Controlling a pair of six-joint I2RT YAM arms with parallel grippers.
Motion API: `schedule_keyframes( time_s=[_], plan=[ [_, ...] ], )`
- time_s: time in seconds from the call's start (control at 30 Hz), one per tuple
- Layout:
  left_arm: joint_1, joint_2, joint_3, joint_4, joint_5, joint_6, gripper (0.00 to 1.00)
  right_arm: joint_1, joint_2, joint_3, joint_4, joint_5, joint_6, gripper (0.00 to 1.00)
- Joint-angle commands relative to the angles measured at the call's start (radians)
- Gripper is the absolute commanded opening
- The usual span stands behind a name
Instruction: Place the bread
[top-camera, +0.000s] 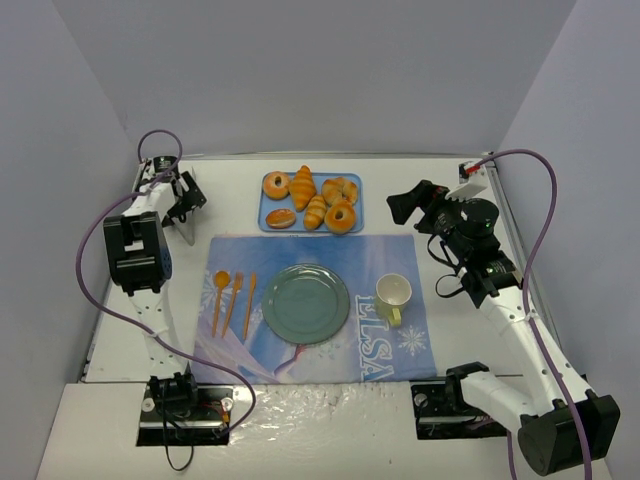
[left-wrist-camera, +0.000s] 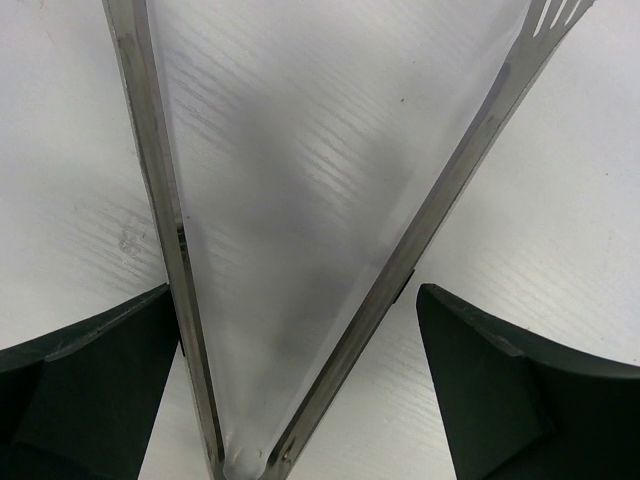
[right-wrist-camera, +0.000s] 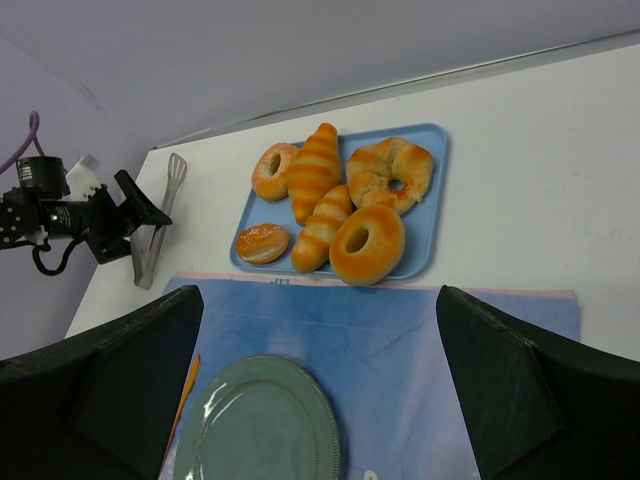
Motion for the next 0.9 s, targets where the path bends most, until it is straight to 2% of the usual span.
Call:
schedule_keyframes(
  time_s=[0.0,0.3,0.87],
  plan=[
    [-0.015,-0.009,0.041,-0.094,0.005,0.003,0.97,-0.004,-0.032,0.002,0.067,0.007,0.005,1.0],
    [-0.013,0.036,0.121,-0.213,-0.077,0.125,0.97,-0.005,-0.019,0.004,0.073,-0.005,0.011,1.0],
    [0.034,0.09,0.173,-0.225,-0.032,0.15,0.97,-0.005,-0.03,0.001,0.063,0.007,-0.002,1.0]
  ],
)
